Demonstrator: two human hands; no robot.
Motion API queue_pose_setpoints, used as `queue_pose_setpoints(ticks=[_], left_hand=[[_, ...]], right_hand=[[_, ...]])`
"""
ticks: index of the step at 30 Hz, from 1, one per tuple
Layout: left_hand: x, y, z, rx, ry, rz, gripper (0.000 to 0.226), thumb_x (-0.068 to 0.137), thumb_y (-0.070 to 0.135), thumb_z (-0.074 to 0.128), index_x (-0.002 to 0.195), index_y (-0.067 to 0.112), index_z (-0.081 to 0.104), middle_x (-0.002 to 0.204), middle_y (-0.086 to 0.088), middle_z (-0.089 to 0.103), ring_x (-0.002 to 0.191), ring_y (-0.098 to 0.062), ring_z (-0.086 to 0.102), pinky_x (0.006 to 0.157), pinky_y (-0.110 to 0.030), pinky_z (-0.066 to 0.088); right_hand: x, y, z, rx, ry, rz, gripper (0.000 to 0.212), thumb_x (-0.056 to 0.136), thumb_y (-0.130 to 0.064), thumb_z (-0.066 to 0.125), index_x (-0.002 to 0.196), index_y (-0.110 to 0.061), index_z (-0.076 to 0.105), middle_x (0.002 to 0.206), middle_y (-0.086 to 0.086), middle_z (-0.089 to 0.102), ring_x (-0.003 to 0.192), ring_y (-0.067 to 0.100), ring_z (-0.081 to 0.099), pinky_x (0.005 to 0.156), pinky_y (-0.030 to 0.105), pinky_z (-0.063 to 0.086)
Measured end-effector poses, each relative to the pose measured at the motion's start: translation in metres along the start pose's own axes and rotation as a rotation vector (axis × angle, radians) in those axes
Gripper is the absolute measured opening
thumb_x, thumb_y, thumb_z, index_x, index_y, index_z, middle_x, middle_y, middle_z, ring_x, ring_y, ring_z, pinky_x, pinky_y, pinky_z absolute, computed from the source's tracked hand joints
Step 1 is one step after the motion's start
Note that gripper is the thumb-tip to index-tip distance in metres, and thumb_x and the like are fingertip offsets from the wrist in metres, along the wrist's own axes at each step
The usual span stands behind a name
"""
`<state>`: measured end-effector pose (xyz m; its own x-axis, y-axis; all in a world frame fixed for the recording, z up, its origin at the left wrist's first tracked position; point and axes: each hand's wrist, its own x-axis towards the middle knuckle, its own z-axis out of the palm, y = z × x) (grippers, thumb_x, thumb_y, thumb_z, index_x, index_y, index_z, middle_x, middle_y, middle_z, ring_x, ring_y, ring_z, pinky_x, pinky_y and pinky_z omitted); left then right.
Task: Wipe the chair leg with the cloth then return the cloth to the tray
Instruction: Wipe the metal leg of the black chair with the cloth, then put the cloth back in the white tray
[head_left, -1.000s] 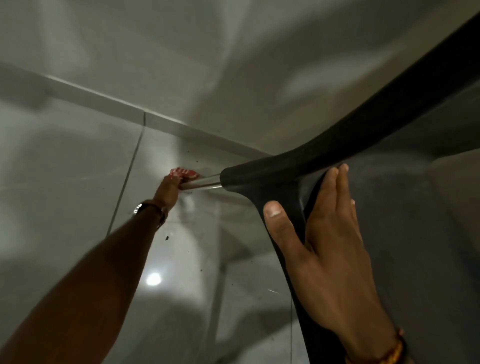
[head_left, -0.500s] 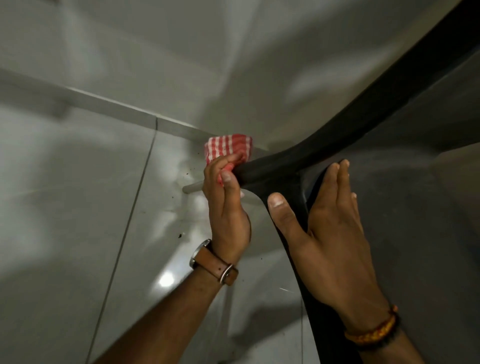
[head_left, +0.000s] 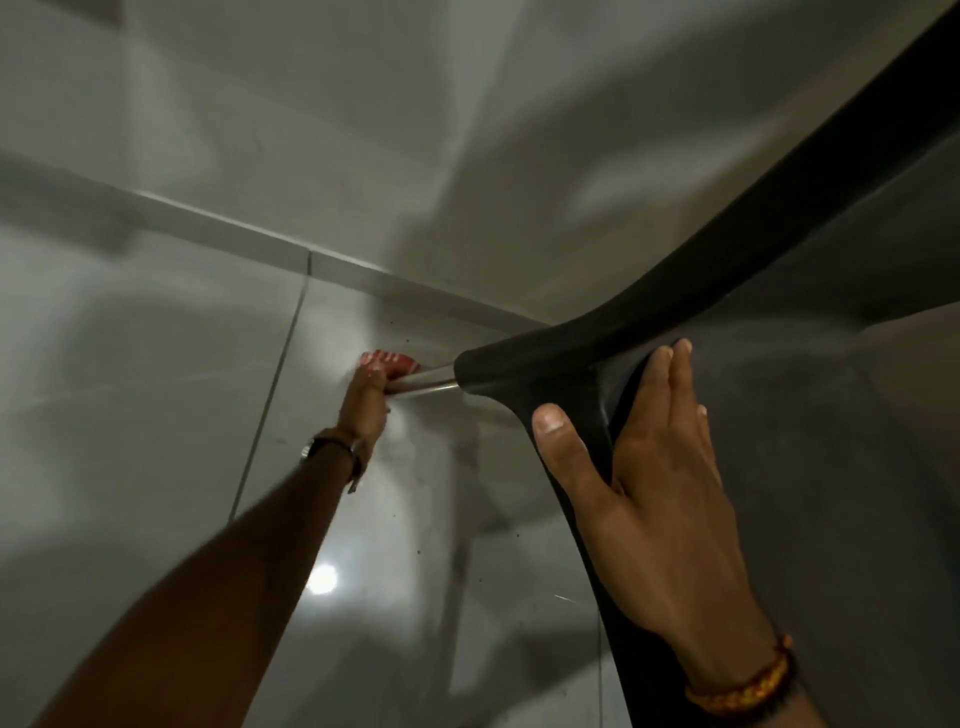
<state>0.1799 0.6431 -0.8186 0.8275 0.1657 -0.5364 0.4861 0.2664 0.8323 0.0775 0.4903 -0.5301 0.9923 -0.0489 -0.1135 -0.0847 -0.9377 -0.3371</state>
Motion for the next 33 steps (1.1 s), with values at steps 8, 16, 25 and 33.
queue_pose_setpoints(ticks=[8,16,25,33], left_hand=[[-0.133,0.086,0.039,-0.155,-0.028,0.316,0.04,0.11,0.035,0.034,0.131,0.033,0.068,0.14,-0.012,0.067,0.123,-0.021,0.063,0.108,-0.04,0.048],[-0.172,0.131,0.046,-0.318,0.218,0.064,0.036,0.112,0.025,0.04,0.098,0.018,0.073,0.084,-0.005,0.071,0.069,-0.013,0.065,0.067,-0.03,0.052],[-0.223,0.122,-0.011,-0.557,0.074,-0.165,0.054,0.111,0.034,0.035,0.113,-0.002,0.075,0.091,-0.019,0.073,0.08,-0.033,0.072,0.088,-0.043,0.057],[-0.294,0.164,-0.021,-0.481,0.085,-0.211,0.046,0.11,0.042,0.04,0.12,0.011,0.072,0.12,-0.01,0.077,0.107,-0.026,0.076,0.086,-0.038,0.061]], right_hand=[[0.0,-0.003,-0.001,-0.028,0.001,0.018,0.122,0.075,-0.093,0.021,0.165,-0.015,-0.007,0.175,0.006,-0.014,0.16,0.013,-0.012,0.126,0.03,-0.007],[-0.001,-0.004,-0.003,-0.013,0.014,0.018,0.124,0.079,-0.091,0.023,0.164,-0.006,-0.005,0.174,0.012,-0.012,0.161,0.02,-0.009,0.129,0.036,-0.006],[0.0,0.002,-0.002,0.032,0.004,0.021,0.122,0.083,-0.09,0.027,0.163,-0.002,-0.002,0.173,0.017,-0.011,0.162,0.026,-0.008,0.124,0.032,-0.015],[-0.03,0.006,-0.07,0.448,-0.308,0.213,0.115,0.085,-0.082,0.05,0.166,-0.019,-0.003,0.176,0.0,-0.008,0.161,0.015,-0.008,0.13,0.036,-0.001]])
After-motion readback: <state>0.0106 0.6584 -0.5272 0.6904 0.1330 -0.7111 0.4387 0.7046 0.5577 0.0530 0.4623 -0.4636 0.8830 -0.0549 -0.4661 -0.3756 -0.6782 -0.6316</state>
